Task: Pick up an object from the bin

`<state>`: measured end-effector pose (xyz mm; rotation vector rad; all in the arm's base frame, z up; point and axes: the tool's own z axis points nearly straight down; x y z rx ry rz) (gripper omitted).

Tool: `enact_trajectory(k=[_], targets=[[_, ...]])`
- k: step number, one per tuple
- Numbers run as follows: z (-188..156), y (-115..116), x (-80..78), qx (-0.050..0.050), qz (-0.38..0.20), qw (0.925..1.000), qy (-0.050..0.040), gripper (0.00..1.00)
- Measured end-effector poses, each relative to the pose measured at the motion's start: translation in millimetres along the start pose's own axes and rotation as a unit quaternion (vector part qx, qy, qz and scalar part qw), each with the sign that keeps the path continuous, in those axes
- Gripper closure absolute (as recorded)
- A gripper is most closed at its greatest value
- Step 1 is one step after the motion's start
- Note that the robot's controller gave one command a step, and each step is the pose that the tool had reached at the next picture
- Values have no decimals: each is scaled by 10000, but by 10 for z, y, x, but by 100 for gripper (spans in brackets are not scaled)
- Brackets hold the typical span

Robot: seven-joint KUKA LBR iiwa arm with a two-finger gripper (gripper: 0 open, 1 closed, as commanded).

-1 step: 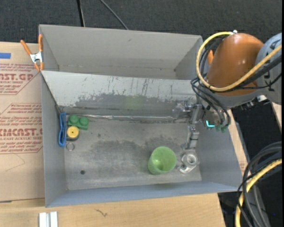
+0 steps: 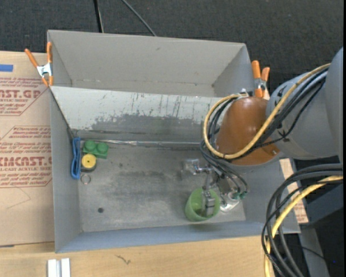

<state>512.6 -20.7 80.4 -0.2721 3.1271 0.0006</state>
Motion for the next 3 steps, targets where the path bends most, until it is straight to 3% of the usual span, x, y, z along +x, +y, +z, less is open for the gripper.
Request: enact_trajectory(k=[1, 2, 3], targets=[[-197, 179, 292, -3, -445, 9990, 18, 0], [-193, 565, 242, -9, -1552, 9879, 9, 0], [106, 665, 195, -5, -3982, 9173, -6, 0]])
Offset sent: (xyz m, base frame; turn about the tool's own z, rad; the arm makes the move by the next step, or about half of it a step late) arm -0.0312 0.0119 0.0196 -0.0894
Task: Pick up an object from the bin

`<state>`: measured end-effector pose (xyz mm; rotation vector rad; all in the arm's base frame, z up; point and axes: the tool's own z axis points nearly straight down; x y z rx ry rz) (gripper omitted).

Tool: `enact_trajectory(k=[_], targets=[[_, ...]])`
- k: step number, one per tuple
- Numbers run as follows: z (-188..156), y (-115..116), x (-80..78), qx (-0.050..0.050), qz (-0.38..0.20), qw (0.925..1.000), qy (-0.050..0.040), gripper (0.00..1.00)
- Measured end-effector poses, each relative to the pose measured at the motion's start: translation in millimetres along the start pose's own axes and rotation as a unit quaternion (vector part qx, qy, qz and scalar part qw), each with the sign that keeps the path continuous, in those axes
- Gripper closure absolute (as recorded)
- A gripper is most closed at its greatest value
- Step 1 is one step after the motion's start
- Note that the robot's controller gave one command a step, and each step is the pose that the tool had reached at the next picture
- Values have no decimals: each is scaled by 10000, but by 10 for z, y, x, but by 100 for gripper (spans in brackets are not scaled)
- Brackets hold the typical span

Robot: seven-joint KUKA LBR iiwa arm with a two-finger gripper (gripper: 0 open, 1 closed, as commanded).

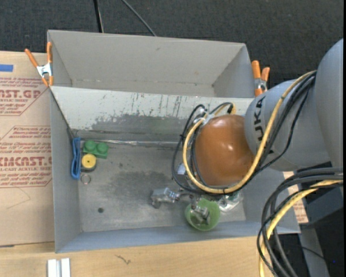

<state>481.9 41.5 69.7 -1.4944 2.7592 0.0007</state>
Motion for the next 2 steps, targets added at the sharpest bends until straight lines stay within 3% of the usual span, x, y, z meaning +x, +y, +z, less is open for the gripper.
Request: enact_trajectory(k=[1, 2], targets=[[1, -548, 807, -11, -1958, 9806, 18, 0], [-12, -546, 780, -1, -1972, 9804, 1, 100]])
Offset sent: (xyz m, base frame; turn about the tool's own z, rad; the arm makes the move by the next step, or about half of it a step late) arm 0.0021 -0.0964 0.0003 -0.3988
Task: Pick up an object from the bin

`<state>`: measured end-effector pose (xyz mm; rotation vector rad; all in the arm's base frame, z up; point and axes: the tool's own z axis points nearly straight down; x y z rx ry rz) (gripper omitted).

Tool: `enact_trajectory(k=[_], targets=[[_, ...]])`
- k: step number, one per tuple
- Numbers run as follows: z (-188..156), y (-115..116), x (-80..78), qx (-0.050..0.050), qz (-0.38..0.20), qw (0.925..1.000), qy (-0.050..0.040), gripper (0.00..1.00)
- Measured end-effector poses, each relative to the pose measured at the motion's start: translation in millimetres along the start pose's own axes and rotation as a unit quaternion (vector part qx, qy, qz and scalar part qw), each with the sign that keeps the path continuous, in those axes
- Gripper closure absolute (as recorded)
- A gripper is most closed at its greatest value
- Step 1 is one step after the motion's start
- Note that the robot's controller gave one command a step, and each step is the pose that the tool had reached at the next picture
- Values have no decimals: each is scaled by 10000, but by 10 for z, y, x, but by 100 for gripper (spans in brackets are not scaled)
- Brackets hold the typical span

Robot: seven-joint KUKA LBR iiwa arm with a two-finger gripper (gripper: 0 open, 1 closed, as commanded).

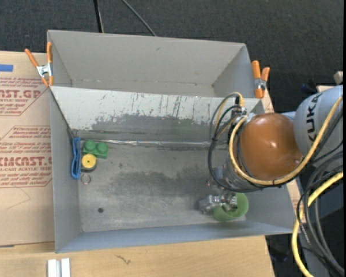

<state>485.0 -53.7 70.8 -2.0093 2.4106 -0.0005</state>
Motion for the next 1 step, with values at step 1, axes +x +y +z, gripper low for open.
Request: enact_trajectory(k=[1], targets=[[-710, -12, -16, 14, 10, 10000, 2, 100]])
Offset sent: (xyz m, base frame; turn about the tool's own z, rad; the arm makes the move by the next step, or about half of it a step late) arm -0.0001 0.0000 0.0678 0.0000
